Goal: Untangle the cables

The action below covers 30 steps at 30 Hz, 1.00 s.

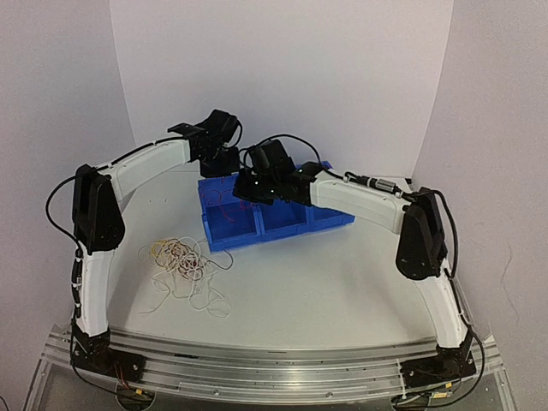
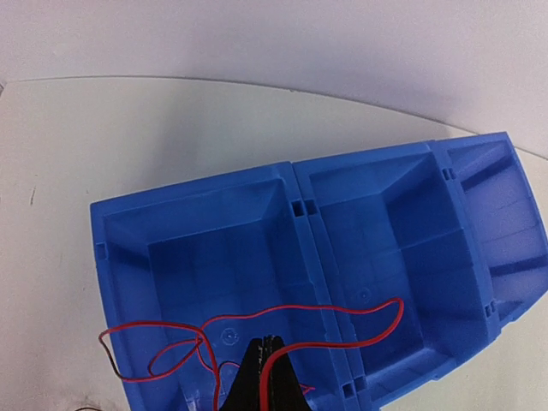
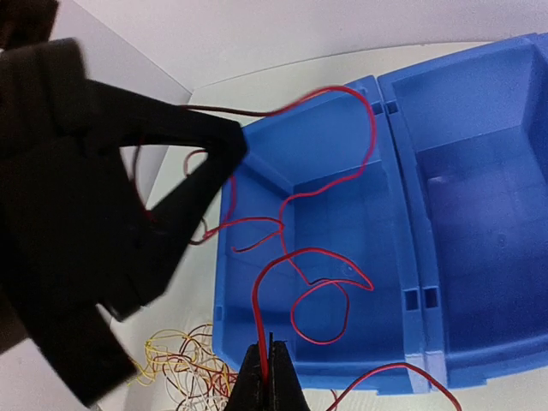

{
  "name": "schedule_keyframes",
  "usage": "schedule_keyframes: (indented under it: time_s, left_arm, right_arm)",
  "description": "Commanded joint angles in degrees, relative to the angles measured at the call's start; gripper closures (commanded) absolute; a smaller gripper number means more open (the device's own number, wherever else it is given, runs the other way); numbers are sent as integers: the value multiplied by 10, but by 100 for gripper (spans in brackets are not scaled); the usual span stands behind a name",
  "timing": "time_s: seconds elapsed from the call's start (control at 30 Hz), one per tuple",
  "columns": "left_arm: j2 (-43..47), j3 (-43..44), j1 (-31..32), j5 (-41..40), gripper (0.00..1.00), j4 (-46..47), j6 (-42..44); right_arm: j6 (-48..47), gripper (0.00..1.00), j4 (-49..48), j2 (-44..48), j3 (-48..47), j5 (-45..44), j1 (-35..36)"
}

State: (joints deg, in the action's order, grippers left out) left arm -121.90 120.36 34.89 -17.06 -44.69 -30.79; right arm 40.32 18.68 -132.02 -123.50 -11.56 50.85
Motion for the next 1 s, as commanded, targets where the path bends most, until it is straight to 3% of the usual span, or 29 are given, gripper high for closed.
schedule_keyframes:
  time_s: [0.0,0.13,0.3,0.57,0.8,0.97]
  left_arm:
    - [-25,8,-10,66,100,13,9]
    - [-44,14,-34,106,95,-5,-2]
    - [-41,10,-46,135,59,-8,18]
    - [-3,28,-46,130,25,-33,40]
    - [66,21,-47,99,2,-48,44]
    - [142,-34,-47,50,0,-47,19]
  right_arm:
    - [-4,100,-94,-38,-36,-7,20]
    - [-18,100,-105,-55,-42,-10,25]
    - [-40,100,-109,-67,-32,-7,25]
    - [-51,100,-109,-63,-15,-48,25]
    - [-63,100,-109,-92,-41,-70,25]
    - [-75,100,-108,-138,-89,-52,25]
